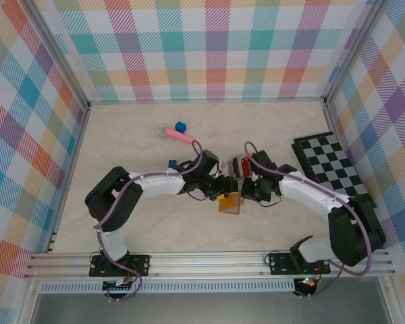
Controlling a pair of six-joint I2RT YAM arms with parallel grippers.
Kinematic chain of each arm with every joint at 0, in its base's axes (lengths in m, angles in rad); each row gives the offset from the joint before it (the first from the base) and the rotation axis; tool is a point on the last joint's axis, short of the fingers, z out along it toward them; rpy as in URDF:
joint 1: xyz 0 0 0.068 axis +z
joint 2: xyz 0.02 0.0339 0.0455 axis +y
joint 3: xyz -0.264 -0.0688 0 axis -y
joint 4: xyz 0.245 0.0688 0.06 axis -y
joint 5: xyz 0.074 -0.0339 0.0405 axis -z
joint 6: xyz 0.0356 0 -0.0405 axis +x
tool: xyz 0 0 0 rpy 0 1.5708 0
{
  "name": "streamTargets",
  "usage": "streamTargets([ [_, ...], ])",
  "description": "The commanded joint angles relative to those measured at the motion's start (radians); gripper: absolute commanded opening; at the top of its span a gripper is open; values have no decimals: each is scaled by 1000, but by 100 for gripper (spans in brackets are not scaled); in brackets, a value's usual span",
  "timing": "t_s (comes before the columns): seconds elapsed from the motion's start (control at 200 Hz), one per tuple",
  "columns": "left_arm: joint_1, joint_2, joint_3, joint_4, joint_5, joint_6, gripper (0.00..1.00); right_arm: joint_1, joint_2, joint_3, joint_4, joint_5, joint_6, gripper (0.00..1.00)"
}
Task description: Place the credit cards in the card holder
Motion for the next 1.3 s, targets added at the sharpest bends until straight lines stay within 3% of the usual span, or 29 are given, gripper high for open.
streamTargets([
  [0.0, -10, -14, 4, -20, -9, 18, 58, -4, 15, 6, -20, -21, -14, 13],
  [0.275, -10, -58, 9, -88, -79, 58, 58, -4, 15, -2, -24, -10, -17, 4],
  [0.53, -8, -166, 17, -244, -263, 153, 62, -3, 7, 15, -35, 8, -25, 3],
  [0.775, 9, -253, -46, -253, -357, 137, 64, -4, 2, 22, -41, 19, -29, 4],
  [0.99, 56, -254, -120, -196, -299, 75, 57, -4, -1, 18, -38, 18, -25, 4],
  [1.295, 59, -142, -100, -159, -148, 90, 56, -4, -25, 7, -34, 20, -19, 4],
])
